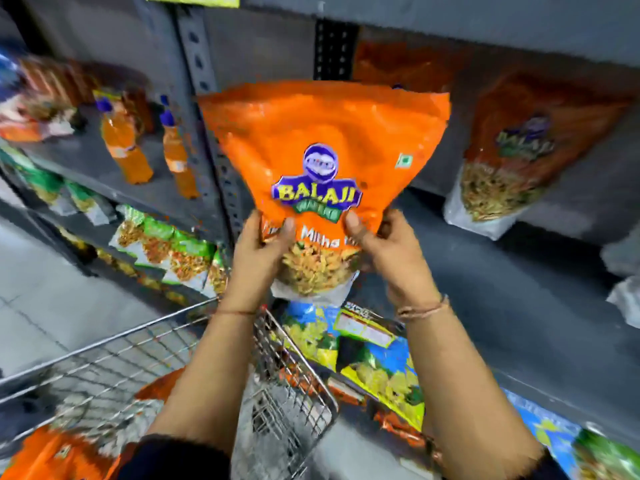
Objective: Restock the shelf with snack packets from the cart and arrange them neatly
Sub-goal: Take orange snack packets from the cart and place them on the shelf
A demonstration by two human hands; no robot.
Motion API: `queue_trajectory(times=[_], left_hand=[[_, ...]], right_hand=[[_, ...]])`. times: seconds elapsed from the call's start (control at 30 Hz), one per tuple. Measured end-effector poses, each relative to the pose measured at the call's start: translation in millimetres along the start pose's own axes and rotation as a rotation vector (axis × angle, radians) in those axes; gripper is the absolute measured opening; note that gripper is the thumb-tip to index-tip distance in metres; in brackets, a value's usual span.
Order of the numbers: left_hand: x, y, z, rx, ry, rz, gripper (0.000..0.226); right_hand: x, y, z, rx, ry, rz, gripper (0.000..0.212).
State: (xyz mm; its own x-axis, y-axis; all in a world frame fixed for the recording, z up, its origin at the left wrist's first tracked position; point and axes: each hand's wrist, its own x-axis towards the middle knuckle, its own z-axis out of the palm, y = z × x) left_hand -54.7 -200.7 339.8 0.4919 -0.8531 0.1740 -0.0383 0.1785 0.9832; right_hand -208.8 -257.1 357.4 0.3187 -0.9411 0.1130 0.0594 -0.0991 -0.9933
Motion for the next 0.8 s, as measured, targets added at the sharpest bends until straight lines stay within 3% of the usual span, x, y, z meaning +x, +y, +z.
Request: queue_trajectory(times=[0.07,0.13,0.27,0.37,0.43,0.63,0.73,0.8], left_hand=[[33,8,30,-0.041,-0.092,-0.006,0.025],[60,9,60,-0.085,-0.192,-0.054,0.026],[102,-10,121,-0.149,-0.298,-0.142,0.018],[128,-29,155,-0.144,-0.321,-0.177,0.034],[139,-39,168,-0.117,-0.316,-0.182,0.048],[158,-64,184,-0.076,-0.315,-0.169,0.056],[158,-70,184,-0.066,-0.301,-0.212,0.062],[145,-67,178,-0.051,-0.269,-0.225,0.064]], right_hand=[[24,-9,-23,0.035,0.064,-0.049,0.021],[45,-11,-46,0.048,0.114,-0.069,0.028],[86,6,-91,-0.005,0.253,-0.087,0.070],[108,17,-115,-0.035,0.293,-0.093,0.108],[119,27,-125,-0.037,0.266,-0.102,0.122],[136,56,-136,-0.145,0.243,-0.065,0.127],[135,60,-135,-0.131,0.323,-0.043,0.106],[124,63,-130,-0.113,0.420,-0.061,0.107]])
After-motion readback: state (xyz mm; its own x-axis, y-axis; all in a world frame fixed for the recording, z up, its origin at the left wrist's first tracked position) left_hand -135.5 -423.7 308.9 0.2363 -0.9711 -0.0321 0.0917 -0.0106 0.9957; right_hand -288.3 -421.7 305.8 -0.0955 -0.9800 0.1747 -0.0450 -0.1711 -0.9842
